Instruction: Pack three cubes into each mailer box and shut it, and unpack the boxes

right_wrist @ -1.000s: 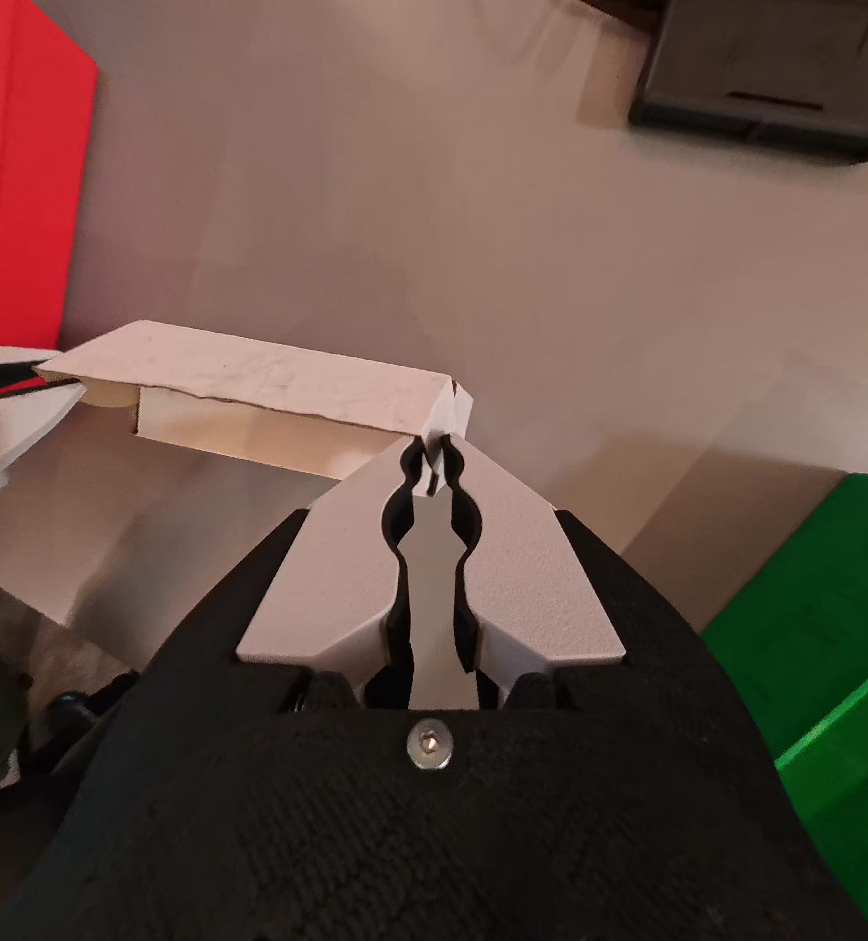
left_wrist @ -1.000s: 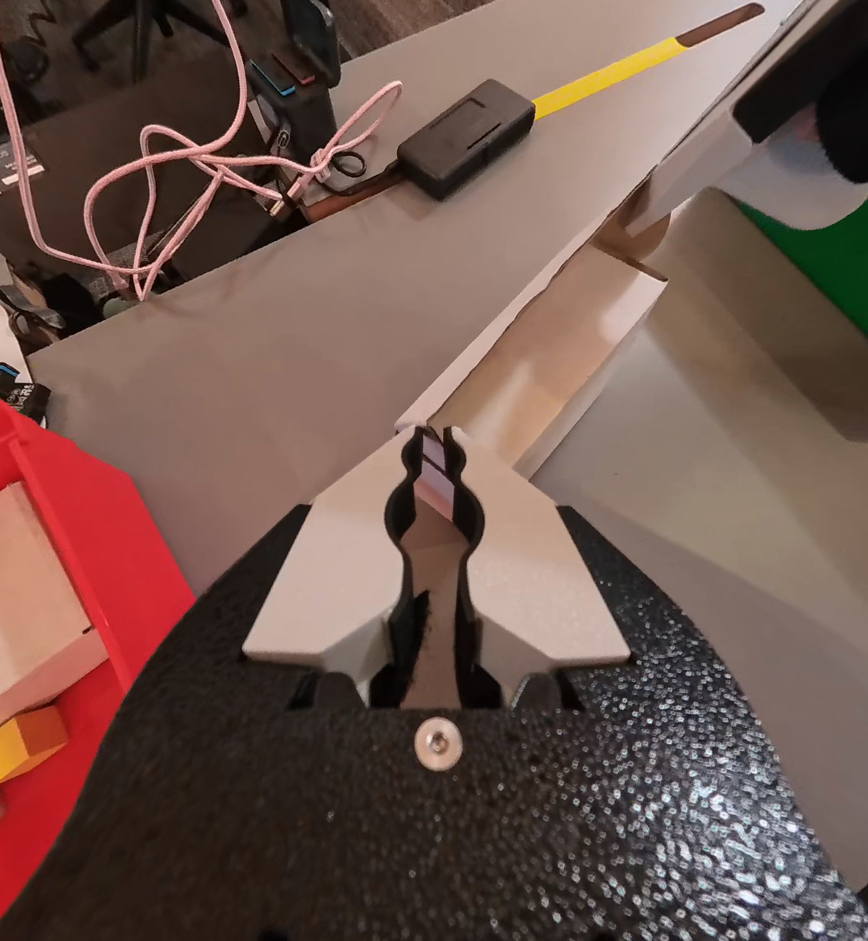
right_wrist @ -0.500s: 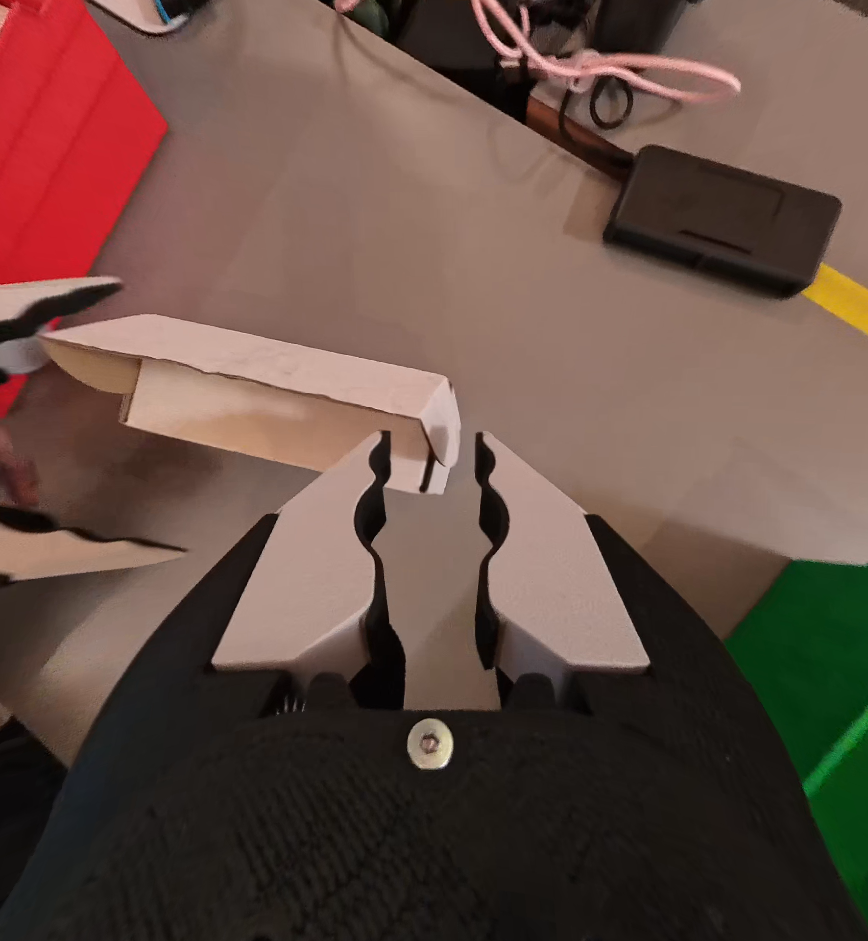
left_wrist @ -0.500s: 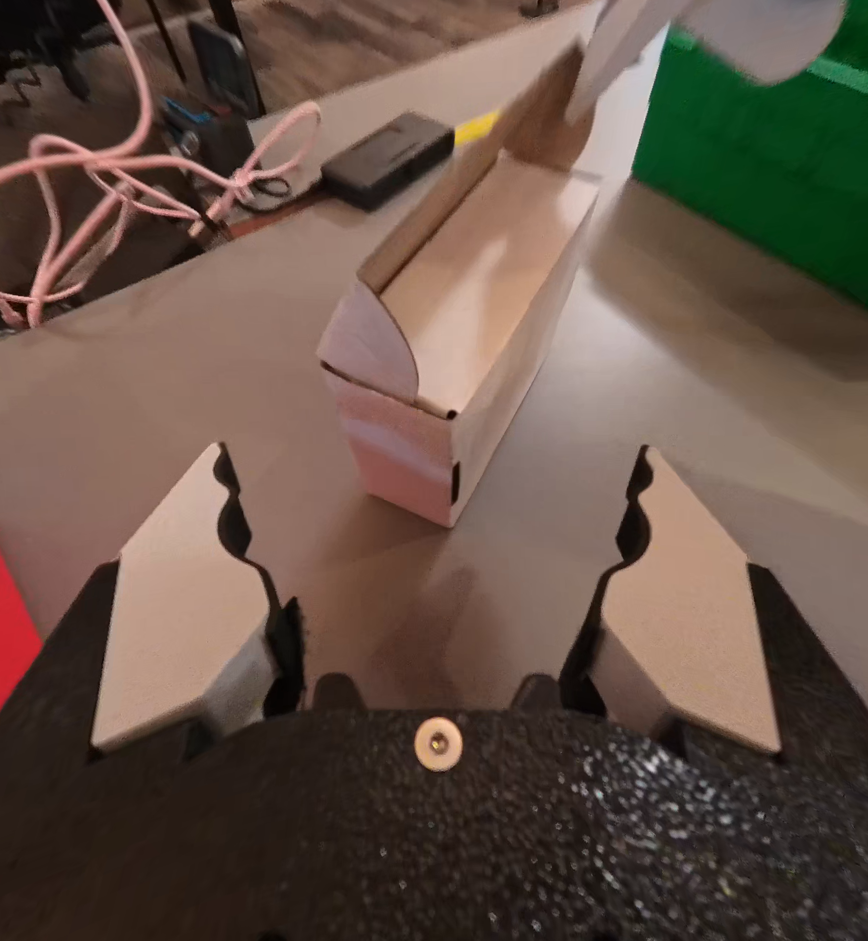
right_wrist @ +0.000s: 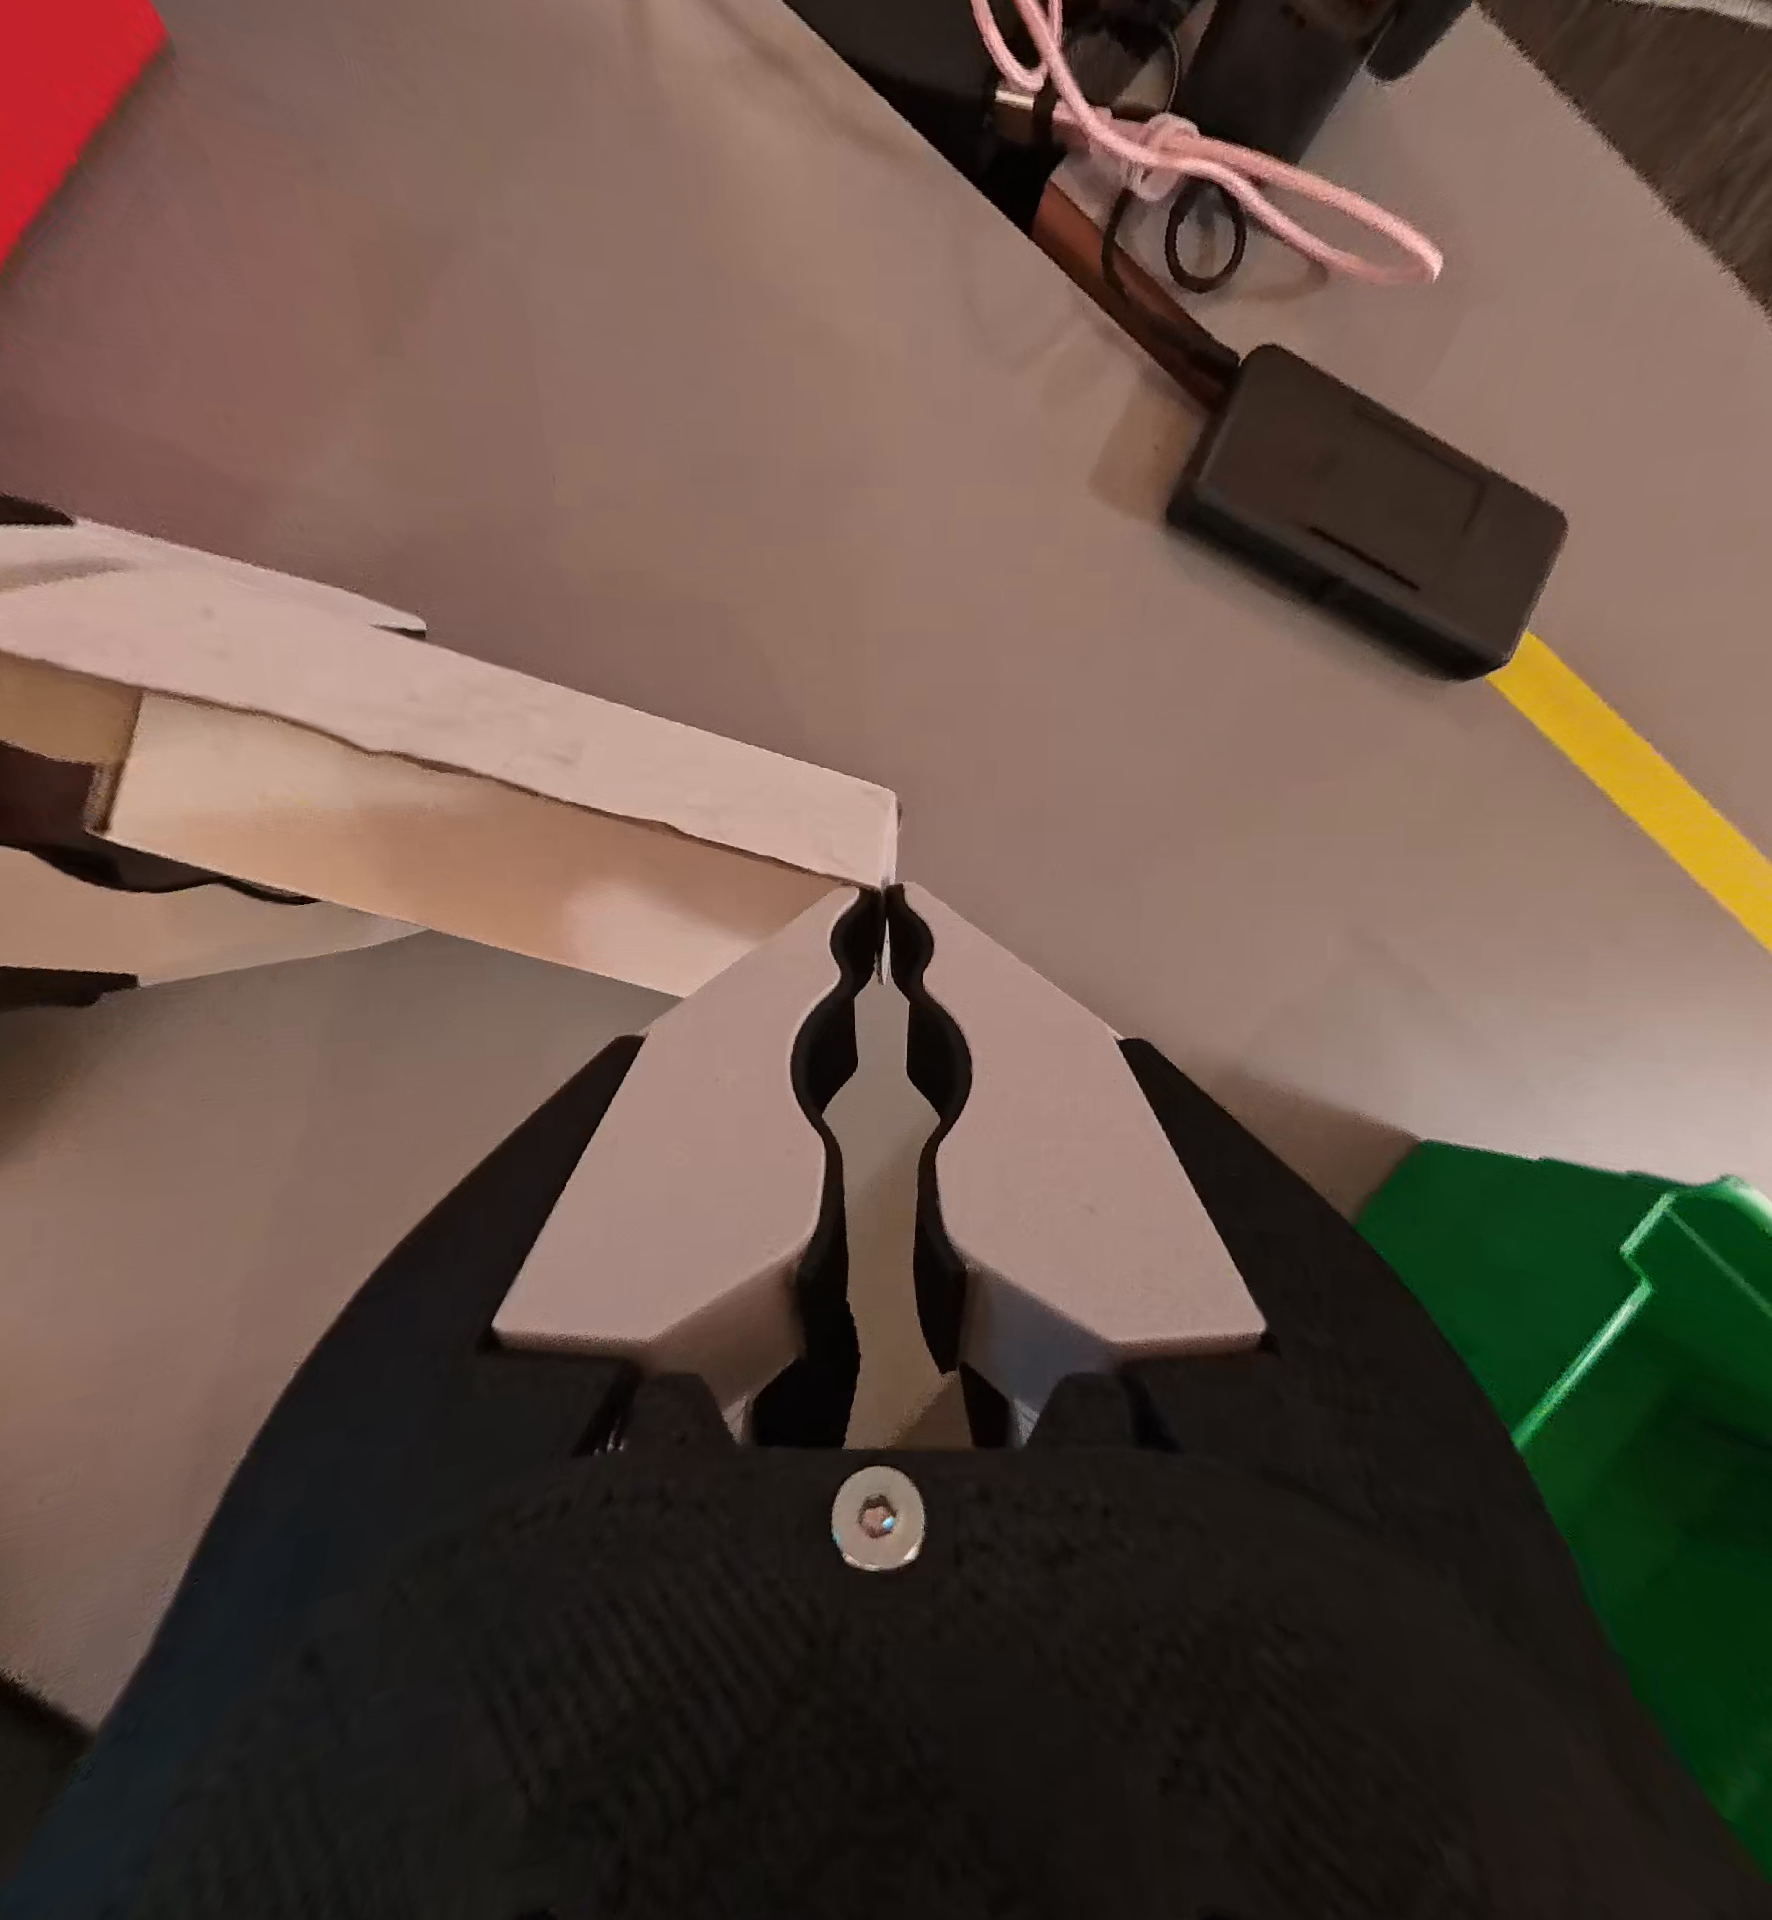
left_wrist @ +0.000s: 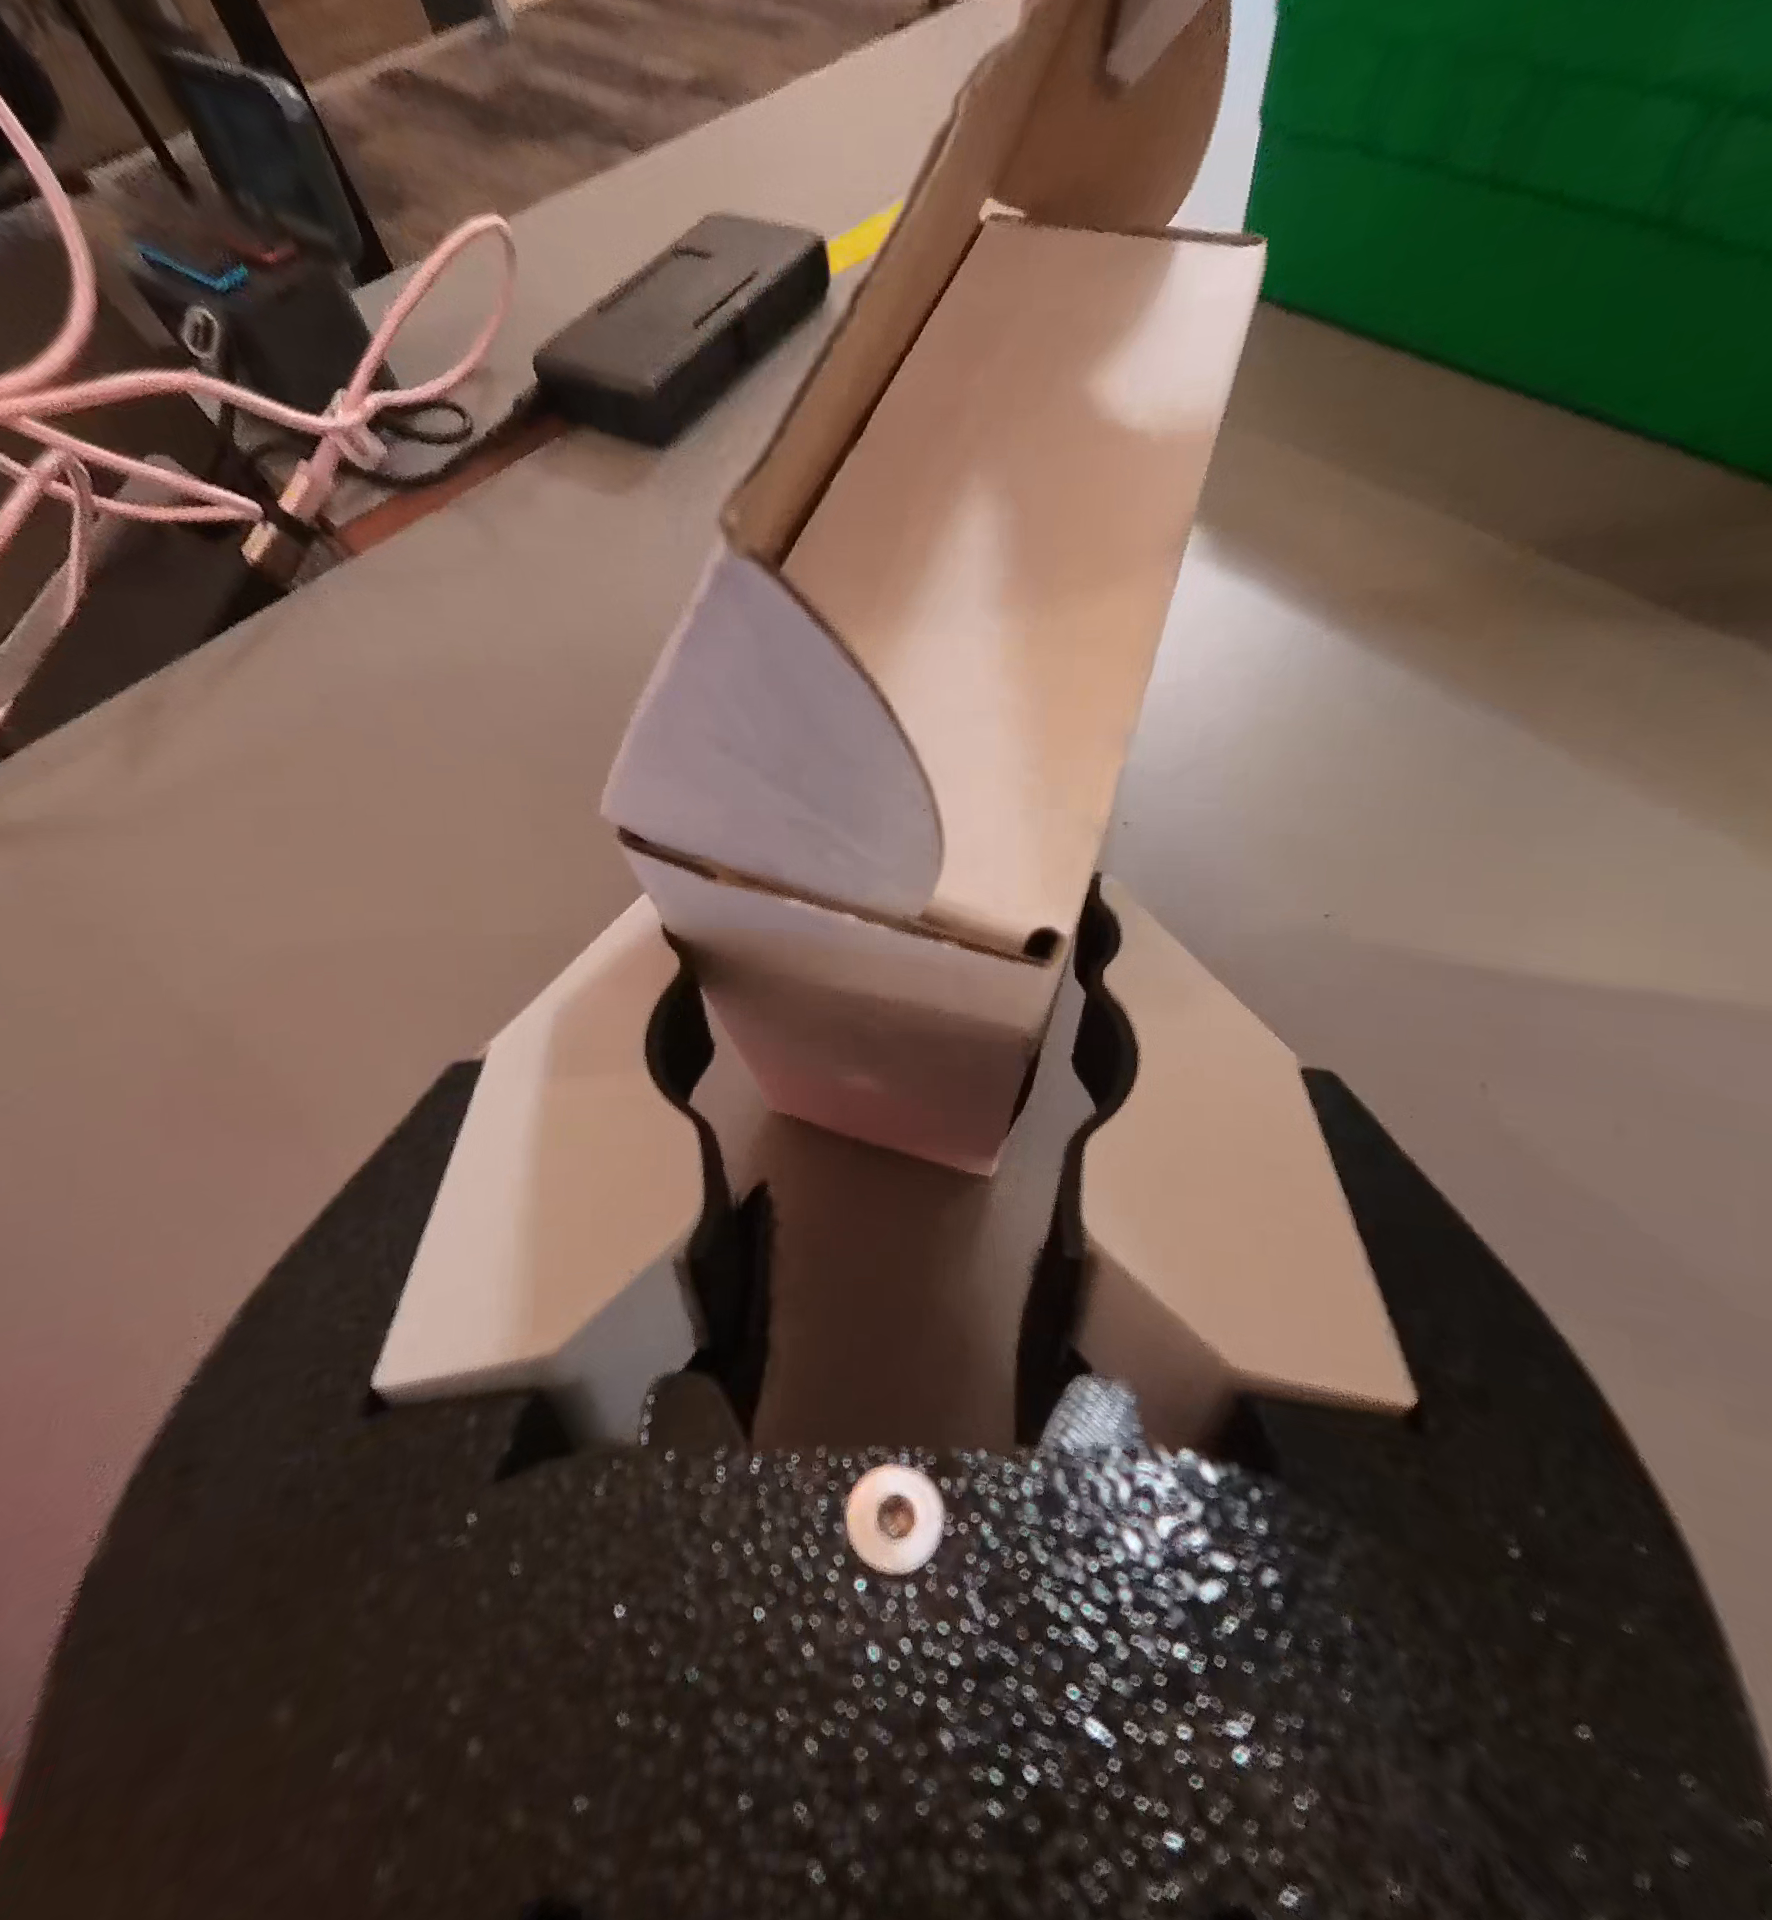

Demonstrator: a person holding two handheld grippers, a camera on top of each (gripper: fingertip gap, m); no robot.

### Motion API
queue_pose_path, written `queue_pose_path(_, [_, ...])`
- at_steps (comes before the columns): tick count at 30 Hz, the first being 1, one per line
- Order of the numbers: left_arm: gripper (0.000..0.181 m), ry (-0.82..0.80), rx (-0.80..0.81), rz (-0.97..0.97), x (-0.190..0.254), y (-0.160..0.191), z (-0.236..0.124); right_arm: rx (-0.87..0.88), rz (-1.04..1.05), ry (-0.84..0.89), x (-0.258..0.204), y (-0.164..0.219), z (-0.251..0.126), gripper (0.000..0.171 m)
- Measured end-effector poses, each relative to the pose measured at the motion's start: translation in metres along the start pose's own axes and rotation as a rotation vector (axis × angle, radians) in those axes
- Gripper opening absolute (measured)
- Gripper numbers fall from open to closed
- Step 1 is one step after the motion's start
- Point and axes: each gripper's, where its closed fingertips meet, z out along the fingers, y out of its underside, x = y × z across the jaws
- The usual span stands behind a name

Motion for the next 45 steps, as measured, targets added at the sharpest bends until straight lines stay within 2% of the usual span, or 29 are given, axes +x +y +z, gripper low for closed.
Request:
queue_pose_path(13, [0.07, -0.009, -0.073, -0.046, 0.001, 0.003, -0.001, -0.206, 0.141, -0.128, -0.001, -0.004, 0.002, 0.001])
queue_pose_path(22, [0.07, -0.017, -0.083, -0.057, 0.001, 0.003, -0.001, -0.287, 0.297, -0.305, -0.004, -0.006, 0.002, 0.006])
queue_pose_path(30, [0.07, -0.029, -0.09, -0.067, 0.0, 0.004, 0.0, -0.263, 0.325, -0.311, -0.004, -0.009, 0.003, 0.006])
queue_pose_path(36, [0.07, -0.036, -0.091, -0.066, 0.001, 0.003, 0.0, -0.245, 0.41, -0.408, -0.004, -0.009, 0.002, 0.009])
queue_pose_path(41, [0.07, -0.043, -0.095, -0.074, 0.001, 0.003, 0.0, -0.274, 0.356, -0.384, -0.003, -0.013, 0.004, 0.008])
queue_pose_path(45, [0.069, -0.059, -0.101, -0.093, -0.001, 0.003, 0.001, -0.259, 0.166, -0.217, 0.002, -0.018, 0.008, 0.002])
